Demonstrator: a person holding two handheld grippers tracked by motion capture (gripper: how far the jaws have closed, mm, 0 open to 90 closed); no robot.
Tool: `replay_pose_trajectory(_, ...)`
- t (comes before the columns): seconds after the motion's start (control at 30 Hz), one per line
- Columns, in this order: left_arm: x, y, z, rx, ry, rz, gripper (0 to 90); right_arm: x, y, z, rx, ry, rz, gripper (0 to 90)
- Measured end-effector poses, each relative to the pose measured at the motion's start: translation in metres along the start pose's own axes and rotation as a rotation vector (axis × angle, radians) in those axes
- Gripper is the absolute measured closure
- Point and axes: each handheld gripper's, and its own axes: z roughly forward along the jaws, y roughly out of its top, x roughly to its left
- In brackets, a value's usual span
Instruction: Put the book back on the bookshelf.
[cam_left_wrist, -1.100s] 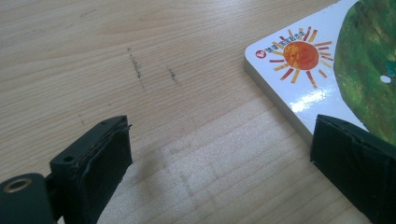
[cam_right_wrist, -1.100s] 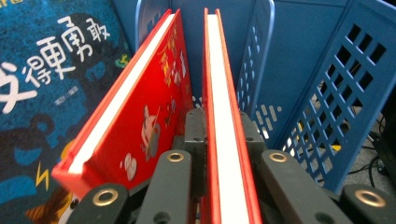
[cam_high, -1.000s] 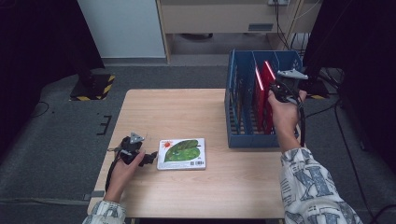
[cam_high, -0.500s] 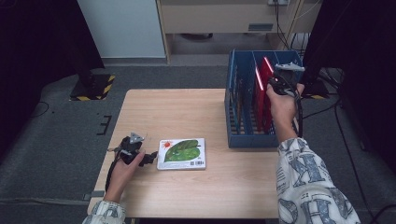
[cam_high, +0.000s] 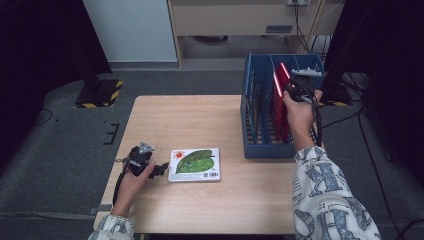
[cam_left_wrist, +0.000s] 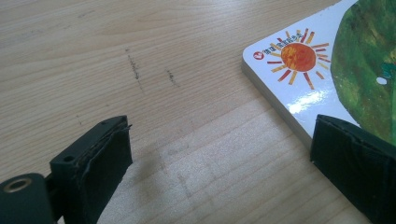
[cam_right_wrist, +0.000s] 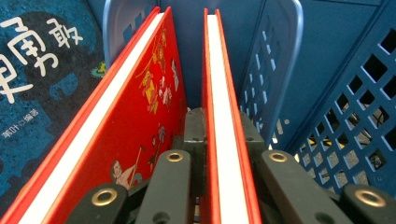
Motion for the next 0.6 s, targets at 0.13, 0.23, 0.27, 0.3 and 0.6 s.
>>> replay_pose_trajectory(0.13,0.0004,-0.0001,0.0000,0.001,0.001,-0.001,5.1,0.0001,-0.0004,0.0003,-0.002,0.001,0.001,78.9)
replay_pose_trajectory(0.23,0.0004,0.0000,-0.0001,-0.001,0.001,-0.001,5.1,-0.0003,-0.0013,0.0001,-0.004,0.005,-0.001,78.7)
replay_pose_trajectory(0.27,0.0003,0.0000,0.0000,0.000,0.001,-0.001,5.1,-0.0003,-0.0015,0.0002,-0.005,0.005,0.003,78.6)
replay_pose_trajectory(0.3,0.0001,0.0000,0.0000,0.000,0.000,-0.001,5.1,-0.0006,-0.0017,0.0002,-0.005,0.006,0.004,78.4)
replay_pose_trajectory(0.6,0.0000,0.0001,-0.0002,0.000,0.000,0.000,5.1,-0.0026,-0.0006,-0.0031,-0.009,0.026,0.007,76.1)
